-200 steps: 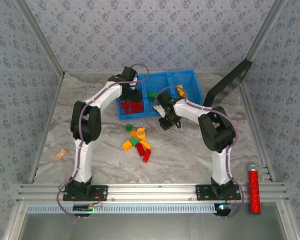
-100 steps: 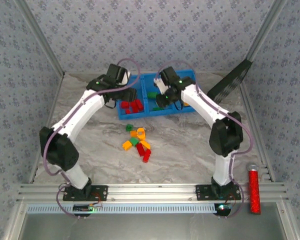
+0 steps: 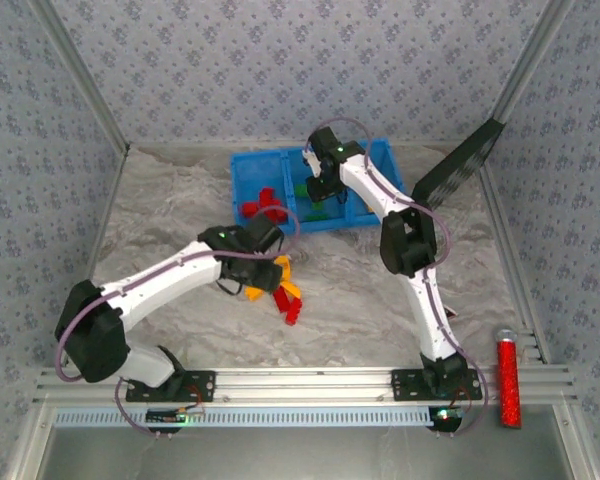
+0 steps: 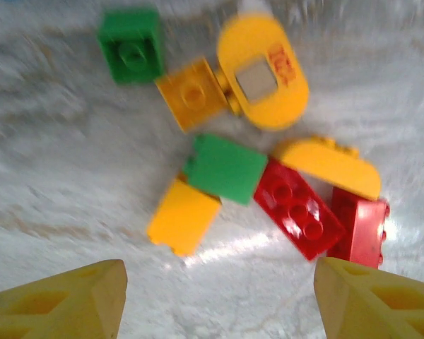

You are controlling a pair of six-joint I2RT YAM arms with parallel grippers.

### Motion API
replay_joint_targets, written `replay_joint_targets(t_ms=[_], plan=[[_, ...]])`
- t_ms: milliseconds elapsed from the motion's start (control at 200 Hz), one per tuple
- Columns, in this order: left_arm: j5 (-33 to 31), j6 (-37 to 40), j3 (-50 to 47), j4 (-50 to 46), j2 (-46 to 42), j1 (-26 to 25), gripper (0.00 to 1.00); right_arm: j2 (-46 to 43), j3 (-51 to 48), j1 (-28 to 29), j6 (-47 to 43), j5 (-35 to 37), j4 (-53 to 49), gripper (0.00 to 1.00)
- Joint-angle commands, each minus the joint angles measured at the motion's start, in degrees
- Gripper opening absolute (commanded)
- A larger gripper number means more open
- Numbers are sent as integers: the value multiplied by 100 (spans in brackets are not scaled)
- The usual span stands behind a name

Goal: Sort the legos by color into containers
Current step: Place the lego in the container, then pick up the lego from the middle-left of the table.

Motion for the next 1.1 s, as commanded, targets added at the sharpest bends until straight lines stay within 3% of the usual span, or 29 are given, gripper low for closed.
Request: replay_joint_targets(t_ms=[0,355,1094], plan=[[280,-887,-116,254,24,-404,70,120,290,62,145,126,-156,24],[650,-1268,25,312,560,-1256,70,139,-269,147,380,-78,178,31],[881,-1483,-129,1257,1643,-1509,68,-767,-869,149,269,-414,456,59]])
